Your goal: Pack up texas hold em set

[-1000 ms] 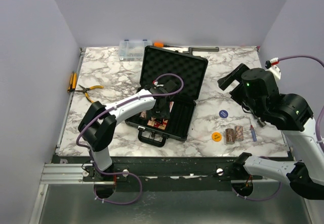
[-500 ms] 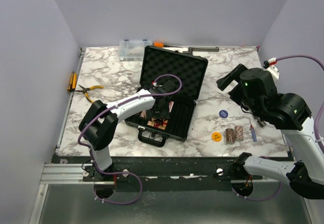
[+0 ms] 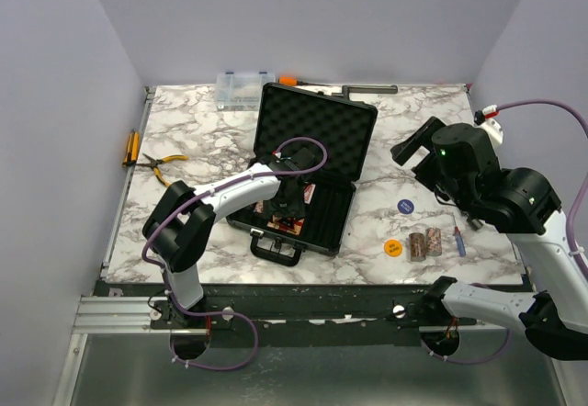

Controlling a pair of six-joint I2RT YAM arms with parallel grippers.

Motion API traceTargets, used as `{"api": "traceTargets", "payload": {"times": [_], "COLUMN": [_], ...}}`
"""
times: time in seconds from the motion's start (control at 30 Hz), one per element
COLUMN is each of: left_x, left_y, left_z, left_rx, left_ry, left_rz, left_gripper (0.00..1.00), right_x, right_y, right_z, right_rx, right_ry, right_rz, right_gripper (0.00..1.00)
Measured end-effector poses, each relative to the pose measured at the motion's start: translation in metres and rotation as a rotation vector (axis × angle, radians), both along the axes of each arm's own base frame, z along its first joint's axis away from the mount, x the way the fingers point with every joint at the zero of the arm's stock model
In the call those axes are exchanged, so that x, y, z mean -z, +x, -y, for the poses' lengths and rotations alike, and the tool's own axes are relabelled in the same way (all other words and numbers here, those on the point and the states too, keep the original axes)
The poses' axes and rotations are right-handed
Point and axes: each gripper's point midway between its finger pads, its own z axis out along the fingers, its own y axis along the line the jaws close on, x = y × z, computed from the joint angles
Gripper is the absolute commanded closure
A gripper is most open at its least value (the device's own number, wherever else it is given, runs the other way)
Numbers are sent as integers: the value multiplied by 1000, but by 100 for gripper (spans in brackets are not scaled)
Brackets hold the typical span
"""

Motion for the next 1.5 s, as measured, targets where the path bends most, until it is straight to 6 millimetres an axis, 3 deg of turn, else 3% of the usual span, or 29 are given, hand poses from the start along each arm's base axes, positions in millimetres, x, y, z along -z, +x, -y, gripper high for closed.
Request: {"api": "traceTargets", "payload": {"times": [0.2,0.33,0.6,0.73,1.13,1.5], "left_x": [1,1,0,-11,-68,-153], "left_y": [0,0,0,0,1,-28], "left_z": [-1,-1,-2,-2,-3,-33], "left_rx": [-3,-3,-4,-12,-14,-13], "left_ry": [1,1,-2,-27,-153,-356], "left_rz": [-1,-1,2,26,154,376], "left_gripper": [92,79,17,3,2,1], "right_x": [1,2,6,6,11,4], "right_y": [0,0,1,1,4,-6], "right_z": [0,0,-1,-1,-3,-2], "right_rx": [0,0,-4,-8,-28,-114], "right_ry": [-2,-4,-14,-19,-44,-75], "right_rz": [-1,-4,-8,-6,1,29], "right_gripper": [0,0,0,0,0,0]}}
